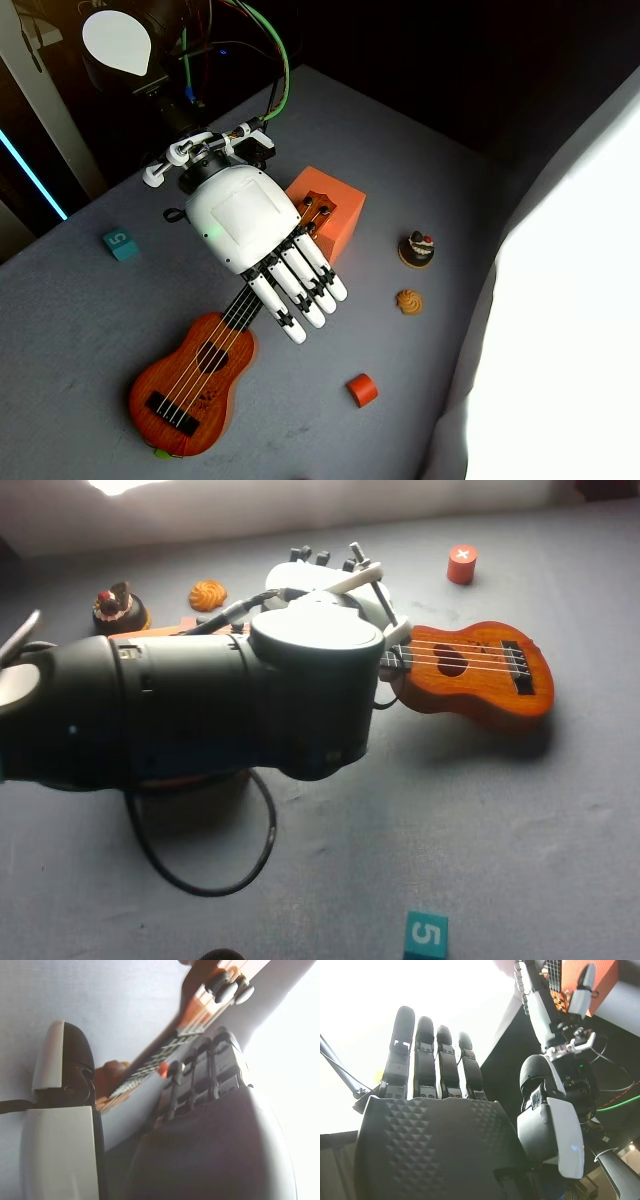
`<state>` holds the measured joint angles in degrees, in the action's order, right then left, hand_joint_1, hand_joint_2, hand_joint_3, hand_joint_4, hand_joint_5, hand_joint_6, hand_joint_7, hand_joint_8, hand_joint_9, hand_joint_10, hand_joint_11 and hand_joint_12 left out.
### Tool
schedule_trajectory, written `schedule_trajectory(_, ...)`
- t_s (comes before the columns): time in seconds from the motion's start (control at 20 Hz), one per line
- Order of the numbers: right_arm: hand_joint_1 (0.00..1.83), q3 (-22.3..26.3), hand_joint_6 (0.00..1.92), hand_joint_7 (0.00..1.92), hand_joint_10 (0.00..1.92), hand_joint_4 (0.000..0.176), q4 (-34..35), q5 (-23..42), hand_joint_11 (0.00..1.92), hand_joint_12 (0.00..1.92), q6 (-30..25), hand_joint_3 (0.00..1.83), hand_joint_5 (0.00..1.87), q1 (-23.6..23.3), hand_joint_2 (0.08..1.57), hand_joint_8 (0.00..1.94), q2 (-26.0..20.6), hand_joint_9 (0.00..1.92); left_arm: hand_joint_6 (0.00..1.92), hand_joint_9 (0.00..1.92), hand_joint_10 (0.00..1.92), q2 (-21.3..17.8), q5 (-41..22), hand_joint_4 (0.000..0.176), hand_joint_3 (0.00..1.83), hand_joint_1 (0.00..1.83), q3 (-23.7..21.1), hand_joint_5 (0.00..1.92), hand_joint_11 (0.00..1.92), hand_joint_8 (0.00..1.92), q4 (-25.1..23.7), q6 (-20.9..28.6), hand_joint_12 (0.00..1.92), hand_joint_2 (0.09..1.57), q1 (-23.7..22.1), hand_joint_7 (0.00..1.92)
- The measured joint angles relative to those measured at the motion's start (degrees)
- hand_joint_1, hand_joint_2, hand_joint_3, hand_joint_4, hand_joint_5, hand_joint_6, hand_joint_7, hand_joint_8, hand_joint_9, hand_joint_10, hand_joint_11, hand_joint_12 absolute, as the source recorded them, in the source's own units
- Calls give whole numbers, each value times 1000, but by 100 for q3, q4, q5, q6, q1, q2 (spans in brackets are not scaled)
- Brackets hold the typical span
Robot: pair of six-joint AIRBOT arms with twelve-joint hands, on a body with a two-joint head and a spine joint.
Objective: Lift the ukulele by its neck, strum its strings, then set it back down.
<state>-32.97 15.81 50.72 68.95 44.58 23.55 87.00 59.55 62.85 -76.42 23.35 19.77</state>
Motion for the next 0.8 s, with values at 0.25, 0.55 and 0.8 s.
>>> schedule_trajectory(0.25,55,4,10,160,357,0,-2,0,0,1145,4,0,167,0,1284,5,4,111,0,0,0,157,-79,42,2,1280,260,0,0,0,-66,39,0,1023,140,0)
schedule_trajectory(0.55,52,2,9,167,342,0,0,-2,0,1138,9,1,176,0,1285,3,15,119,0,0,0,214,-184,48,0,1293,382,0,0,0,-144,118,0,1020,319,0)
schedule_trajectory(0.8,59,4,2,174,328,0,0,0,0,1143,17,3,168,0,1289,0,15,123,0,0,0,219,-219,51,0,1274,407,0,0,0,-219,168,0,1017,393,0)
